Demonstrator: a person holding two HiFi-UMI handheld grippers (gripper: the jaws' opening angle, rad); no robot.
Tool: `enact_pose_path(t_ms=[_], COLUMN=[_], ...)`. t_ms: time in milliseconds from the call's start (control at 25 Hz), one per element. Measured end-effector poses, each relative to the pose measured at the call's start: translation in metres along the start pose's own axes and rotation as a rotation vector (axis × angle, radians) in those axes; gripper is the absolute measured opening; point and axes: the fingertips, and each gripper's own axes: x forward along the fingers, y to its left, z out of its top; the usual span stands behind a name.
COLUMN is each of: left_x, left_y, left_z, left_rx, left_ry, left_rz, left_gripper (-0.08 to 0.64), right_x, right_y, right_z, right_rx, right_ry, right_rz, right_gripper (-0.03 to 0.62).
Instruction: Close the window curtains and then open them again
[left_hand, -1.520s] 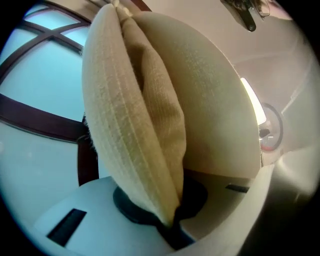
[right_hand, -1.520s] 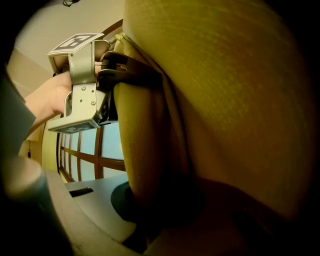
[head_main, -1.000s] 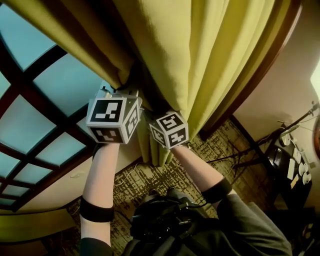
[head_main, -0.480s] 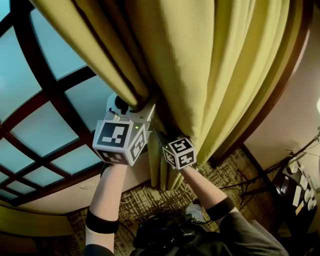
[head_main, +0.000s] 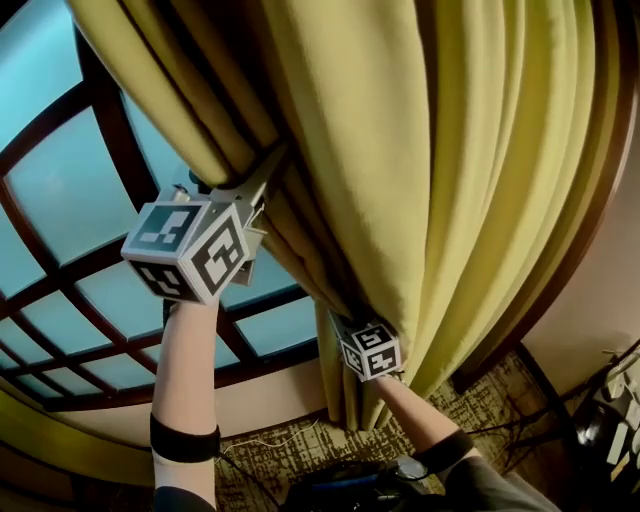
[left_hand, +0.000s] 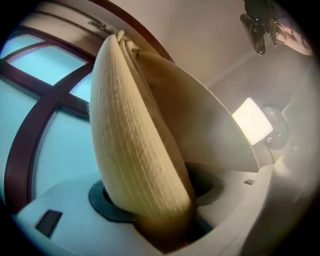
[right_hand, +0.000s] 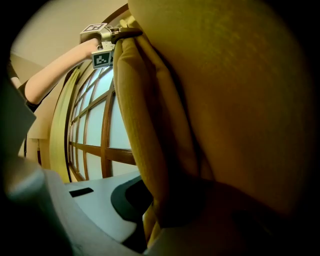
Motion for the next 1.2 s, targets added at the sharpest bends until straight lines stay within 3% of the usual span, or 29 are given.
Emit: enact_pose_path(t_ms=[240, 400, 520, 720, 960, 1200], left_x=[0.002, 0.0, 0.0, 0.009, 0.034, 0.123], left_y=[0.001, 0.004, 0.008, -0.001, -0.026, -0.114], left_z=[0.007, 0.004, 0.007, 0.008, 0.022, 0.033], left_rx=[0.047, 0.067, 0.044, 0.049, 0.11, 0.179], left_ry=[0.0, -0.007, -0.028, -0.019, -0.027, -0.044], left_rz=[-0.003, 0.025, 0.048, 0.041, 0.073, 0.075], left_gripper=[0.308, 0.095, 0.037, 0.021, 0.021, 0.021], right_x=[0.005, 0.006, 0.008, 0.008, -0.005, -0.053], right_y=[0.002, 0.003, 0.004, 0.004, -0.011, -0.102], right_z=[0.002, 0.003, 0.003, 0.004, 0.015, 0.029], right_rx=[0.006, 0.001, -0.005, 0.0, 0.003, 0.02], right_ry=[-0.006, -0.012, -0.01, -0.013, -0.036, -0.089], right_rz=[0.021, 0.032, 0.044, 0.059, 0.067, 0.05], right_gripper=[0.028, 0.028, 0.028, 0.028, 0.028, 0.028])
